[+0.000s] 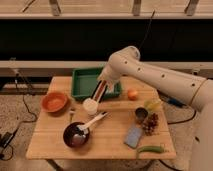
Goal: Place eraser in paper cup
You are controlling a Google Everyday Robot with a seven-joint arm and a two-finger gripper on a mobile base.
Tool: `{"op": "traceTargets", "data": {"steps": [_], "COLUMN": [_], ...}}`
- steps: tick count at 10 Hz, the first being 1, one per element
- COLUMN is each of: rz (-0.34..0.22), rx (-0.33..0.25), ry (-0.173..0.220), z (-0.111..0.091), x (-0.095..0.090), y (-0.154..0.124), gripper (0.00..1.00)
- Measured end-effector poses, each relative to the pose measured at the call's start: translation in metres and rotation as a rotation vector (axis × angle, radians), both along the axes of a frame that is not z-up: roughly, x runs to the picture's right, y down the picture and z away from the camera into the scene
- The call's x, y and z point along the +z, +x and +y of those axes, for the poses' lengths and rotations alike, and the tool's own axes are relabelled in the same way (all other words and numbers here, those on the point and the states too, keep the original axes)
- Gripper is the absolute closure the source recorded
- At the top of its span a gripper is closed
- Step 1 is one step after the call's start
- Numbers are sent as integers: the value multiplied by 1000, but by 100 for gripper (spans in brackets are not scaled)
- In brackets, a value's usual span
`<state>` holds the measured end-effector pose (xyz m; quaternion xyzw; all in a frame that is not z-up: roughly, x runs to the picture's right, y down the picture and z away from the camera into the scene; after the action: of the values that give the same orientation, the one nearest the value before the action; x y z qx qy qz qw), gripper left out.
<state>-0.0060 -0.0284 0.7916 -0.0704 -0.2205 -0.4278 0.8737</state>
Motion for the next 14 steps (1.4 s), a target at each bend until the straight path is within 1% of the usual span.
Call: {"op": "traceTargets", "data": {"steps": [3,8,11,12,14], "rz": [-11,-25,-14,-8,-3], "rx": [-29,-71,-89,-96,-103], "ry": [18,33,50,57,65], "z": [-1,9,15,18,23], "x": [8,19,24,26,27], "y": [-12,-35,-40,-41,-44], "gripper": [100,100,99,92,74]}}
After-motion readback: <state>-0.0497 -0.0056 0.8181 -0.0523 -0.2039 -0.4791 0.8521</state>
